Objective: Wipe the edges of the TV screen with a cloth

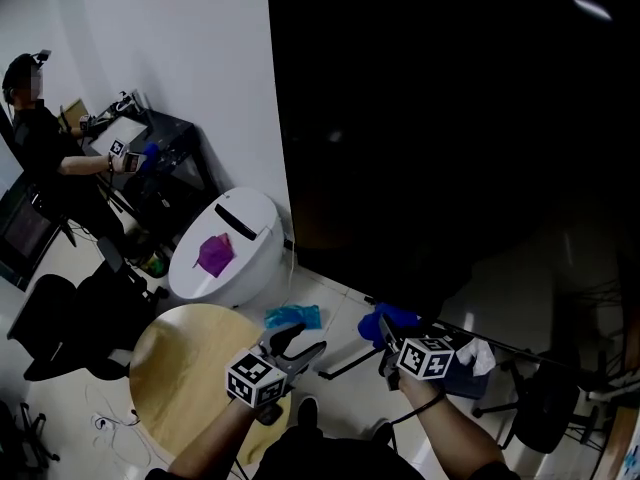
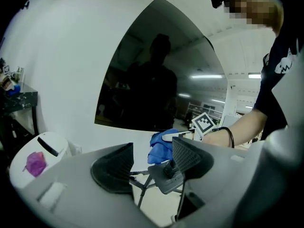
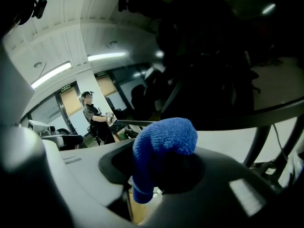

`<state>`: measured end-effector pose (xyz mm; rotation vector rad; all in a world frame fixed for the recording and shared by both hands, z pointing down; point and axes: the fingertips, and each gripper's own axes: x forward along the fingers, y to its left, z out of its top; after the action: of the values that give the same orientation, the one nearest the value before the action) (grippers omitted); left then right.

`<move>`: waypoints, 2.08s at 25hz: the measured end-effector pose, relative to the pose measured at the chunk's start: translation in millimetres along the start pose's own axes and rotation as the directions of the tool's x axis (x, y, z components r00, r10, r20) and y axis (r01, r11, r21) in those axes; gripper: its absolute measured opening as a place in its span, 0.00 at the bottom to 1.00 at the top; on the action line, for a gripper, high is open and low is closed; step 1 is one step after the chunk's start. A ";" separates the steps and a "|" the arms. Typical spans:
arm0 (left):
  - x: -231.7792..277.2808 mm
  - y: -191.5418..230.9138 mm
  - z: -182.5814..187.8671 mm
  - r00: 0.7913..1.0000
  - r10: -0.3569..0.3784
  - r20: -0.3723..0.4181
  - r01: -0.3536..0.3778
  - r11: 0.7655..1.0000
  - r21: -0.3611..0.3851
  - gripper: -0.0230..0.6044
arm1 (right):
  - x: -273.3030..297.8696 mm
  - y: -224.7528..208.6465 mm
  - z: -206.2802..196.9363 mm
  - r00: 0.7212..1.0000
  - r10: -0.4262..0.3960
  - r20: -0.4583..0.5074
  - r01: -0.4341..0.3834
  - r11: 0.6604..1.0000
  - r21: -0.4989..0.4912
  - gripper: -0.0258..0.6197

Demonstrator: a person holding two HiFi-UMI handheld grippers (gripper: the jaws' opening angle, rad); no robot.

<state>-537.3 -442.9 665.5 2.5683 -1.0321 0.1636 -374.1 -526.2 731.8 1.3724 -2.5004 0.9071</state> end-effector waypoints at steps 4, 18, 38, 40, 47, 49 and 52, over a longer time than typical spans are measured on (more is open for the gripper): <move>-13.9 26.8 2.4 1.000 0.028 0.012 -0.027 1.000 -0.013 0.41 | 33.0 29.4 0.4 0.999 0.031 -0.009 -0.031 1.000 -0.005 0.26; -36.8 87.6 6.4 0.996 0.090 0.022 -0.091 0.996 0.023 0.41 | 127.7 119.6 0.1 0.989 0.141 -0.051 -0.143 0.990 -0.020 0.26; -11.7 145.1 1.9 0.984 0.068 -0.162 -0.029 0.971 0.236 0.49 | 168.1 215.0 6.5 0.914 0.397 -0.087 -0.401 0.915 -0.038 0.26; -9.1 145.1 2.1 0.984 0.052 -0.173 -0.006 0.967 0.256 0.50 | 163.4 231.2 12.1 0.889 0.449 -0.088 -0.453 0.891 -0.030 0.26; -3.3 145.6 11.0 0.988 0.070 -0.135 -0.027 0.953 0.301 0.26 | 158.7 245.1 17.0 0.866 0.486 -0.116 -0.492 0.870 -0.025 0.35; -0.9 149.5 7.1 0.989 0.075 -0.128 -0.040 0.965 0.261 0.24 | 154.5 243.5 16.2 0.865 0.488 -0.114 -0.494 0.869 -0.030 0.45; 2.9 158.4 4.2 0.992 0.076 -0.104 -0.058 0.984 0.166 0.22 | 145.1 235.5 15.6 0.875 0.473 -0.104 -0.479 0.877 -0.034 0.50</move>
<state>-644.2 -551.6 708.5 2.6352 -1.1058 0.4187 -644.6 -545.2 674.7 0.6744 -2.8150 0.9360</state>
